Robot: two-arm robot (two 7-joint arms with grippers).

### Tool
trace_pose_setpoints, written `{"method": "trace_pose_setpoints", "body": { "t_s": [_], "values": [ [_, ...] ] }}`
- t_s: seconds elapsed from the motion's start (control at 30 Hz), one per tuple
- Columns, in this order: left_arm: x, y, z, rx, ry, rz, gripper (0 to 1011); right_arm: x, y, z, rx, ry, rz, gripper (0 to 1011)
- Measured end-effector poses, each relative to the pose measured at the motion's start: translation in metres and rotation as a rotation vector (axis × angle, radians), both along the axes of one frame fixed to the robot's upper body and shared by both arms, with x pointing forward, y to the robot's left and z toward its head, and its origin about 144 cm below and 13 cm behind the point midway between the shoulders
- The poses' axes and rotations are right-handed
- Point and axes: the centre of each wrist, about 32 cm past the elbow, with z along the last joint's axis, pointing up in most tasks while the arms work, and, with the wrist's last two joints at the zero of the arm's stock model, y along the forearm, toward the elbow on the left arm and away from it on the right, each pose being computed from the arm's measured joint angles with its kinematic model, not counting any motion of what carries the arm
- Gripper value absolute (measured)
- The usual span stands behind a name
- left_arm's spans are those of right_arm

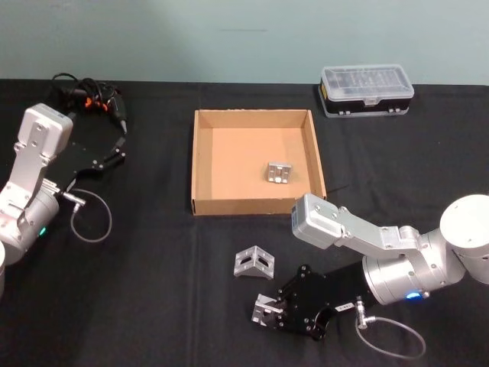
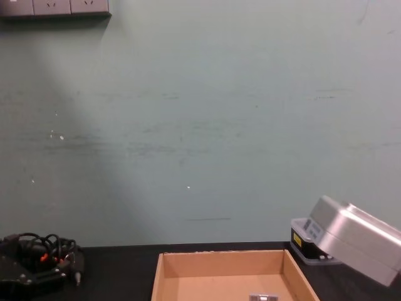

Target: Use one hand to pick up the angle iron from the table and place it into the box.

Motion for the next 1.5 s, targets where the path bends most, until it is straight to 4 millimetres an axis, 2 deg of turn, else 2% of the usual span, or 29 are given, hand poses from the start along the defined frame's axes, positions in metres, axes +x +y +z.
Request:
{"method": "trace_pose_setpoints", "body": {
  "t_s": [0.43, 0.83, 1.2, 1.5],
  "values": [
    [0.000, 0.000, 0.000, 0.000, 0.000, 0.000, 1000, 0.004, -0.001, 0.006, 0.036, -0.019, -0.016, 120],
    [0.000, 0.000, 0.000, 0.000, 0.000, 0.000, 1000, 0.018, -0.003, 0.040, 0.159, -0.137, -0.061, 120],
    [0.000, 0.000, 0.000, 0.000, 0.000, 0.000, 1000, 0.053, -0.012, 0.056, 0.225, -0.289, -0.201, 120],
    [0.000, 0.000, 0.000, 0.000, 0.000, 0.000, 1000, 0.086, -0.006, 0.054, 0.240, -0.367, -0.282, 120]
  ]
}}
